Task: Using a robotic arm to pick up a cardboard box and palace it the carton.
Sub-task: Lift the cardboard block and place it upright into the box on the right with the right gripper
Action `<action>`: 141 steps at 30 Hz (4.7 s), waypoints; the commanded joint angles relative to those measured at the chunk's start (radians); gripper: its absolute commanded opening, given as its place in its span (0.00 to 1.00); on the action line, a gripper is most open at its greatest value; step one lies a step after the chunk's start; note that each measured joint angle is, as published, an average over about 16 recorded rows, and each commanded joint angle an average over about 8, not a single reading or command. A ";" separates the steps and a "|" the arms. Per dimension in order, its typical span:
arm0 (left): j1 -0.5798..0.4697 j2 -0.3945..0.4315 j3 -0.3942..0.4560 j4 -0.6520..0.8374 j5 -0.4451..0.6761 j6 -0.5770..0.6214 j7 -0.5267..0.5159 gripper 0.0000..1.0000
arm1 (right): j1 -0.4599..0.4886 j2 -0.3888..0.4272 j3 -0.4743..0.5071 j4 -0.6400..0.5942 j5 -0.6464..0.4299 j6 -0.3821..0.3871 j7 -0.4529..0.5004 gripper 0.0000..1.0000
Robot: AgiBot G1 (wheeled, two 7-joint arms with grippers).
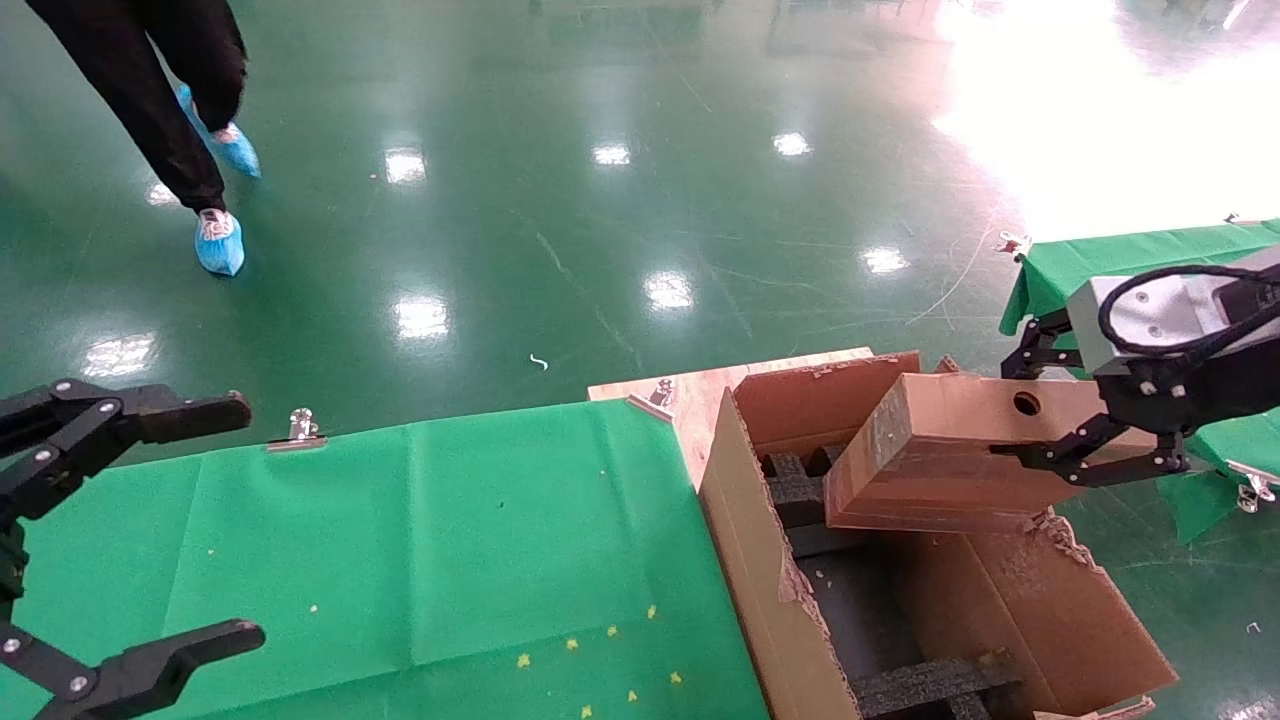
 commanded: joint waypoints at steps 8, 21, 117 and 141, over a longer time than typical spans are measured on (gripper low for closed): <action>0.000 0.000 0.001 0.000 0.000 0.000 0.000 1.00 | -0.008 0.041 -0.030 0.097 -0.052 0.096 0.286 0.00; -0.001 0.000 0.001 0.001 -0.001 0.000 0.001 1.00 | 0.032 0.155 -0.083 0.322 -0.234 0.179 0.978 0.00; -0.002 -0.002 0.006 0.002 -0.004 -0.002 0.003 1.00 | -0.424 0.065 -0.302 0.433 -0.530 0.809 1.821 0.00; -0.002 -0.003 0.007 0.002 -0.005 -0.003 0.004 1.00 | -0.556 -0.027 -0.339 0.395 -0.637 0.906 2.009 0.00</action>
